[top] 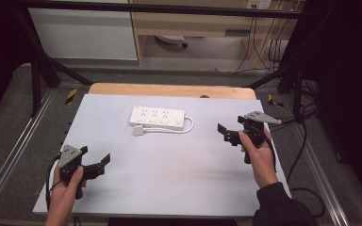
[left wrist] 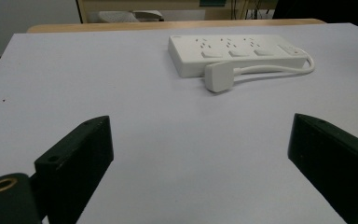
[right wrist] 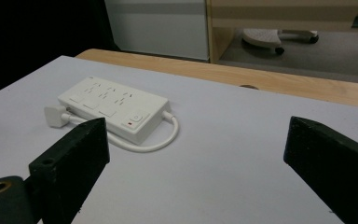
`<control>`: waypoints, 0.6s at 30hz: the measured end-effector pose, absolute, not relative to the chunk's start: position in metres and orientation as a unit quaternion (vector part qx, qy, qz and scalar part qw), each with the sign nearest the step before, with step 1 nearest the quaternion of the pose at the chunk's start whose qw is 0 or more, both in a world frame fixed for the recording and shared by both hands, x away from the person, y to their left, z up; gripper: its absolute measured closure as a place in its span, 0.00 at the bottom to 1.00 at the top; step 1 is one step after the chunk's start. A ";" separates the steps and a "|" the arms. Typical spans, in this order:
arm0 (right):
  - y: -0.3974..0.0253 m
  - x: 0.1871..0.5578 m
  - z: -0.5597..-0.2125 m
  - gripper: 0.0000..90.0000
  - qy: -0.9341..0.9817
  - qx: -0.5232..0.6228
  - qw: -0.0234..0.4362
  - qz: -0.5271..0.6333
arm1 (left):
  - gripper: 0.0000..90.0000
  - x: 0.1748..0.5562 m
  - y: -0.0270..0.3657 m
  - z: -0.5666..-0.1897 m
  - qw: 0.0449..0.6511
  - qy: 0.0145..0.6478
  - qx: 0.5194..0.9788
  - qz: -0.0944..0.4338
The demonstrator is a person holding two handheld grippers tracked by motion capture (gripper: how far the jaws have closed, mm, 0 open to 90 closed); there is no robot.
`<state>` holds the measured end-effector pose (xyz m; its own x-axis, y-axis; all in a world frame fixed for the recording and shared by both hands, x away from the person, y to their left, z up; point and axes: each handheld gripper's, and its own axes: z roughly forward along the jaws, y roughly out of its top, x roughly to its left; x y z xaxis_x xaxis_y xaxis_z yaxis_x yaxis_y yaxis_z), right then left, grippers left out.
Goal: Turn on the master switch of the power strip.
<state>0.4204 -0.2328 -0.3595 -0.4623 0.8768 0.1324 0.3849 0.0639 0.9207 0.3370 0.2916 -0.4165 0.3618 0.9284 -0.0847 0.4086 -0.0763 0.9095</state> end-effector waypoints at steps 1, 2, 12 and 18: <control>-0.235 0.417 -0.360 0.08 0.687 0.457 0.247 0.509 | 0.07 0.337 0.292 -0.417 0.468 0.493 0.678 0.278; -0.238 0.413 -0.361 0.07 0.686 0.455 0.251 0.511 | 0.07 0.336 0.292 -0.416 0.467 0.494 0.678 0.279; -0.262 0.383 -0.378 0.07 0.673 0.453 0.267 0.521 | 0.07 0.335 0.293 -0.416 0.467 0.497 0.675 0.281; -0.274 0.374 -0.397 0.07 0.671 0.465 0.268 0.512 | 0.07 0.334 0.294 -0.417 0.466 0.496 0.676 0.281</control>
<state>0.3745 -0.2738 -0.3971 -0.4252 0.8976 0.1164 0.3496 0.0443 0.9358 0.3342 0.2941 -0.4167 0.3495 0.9334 -0.0816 0.4089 -0.0736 0.9096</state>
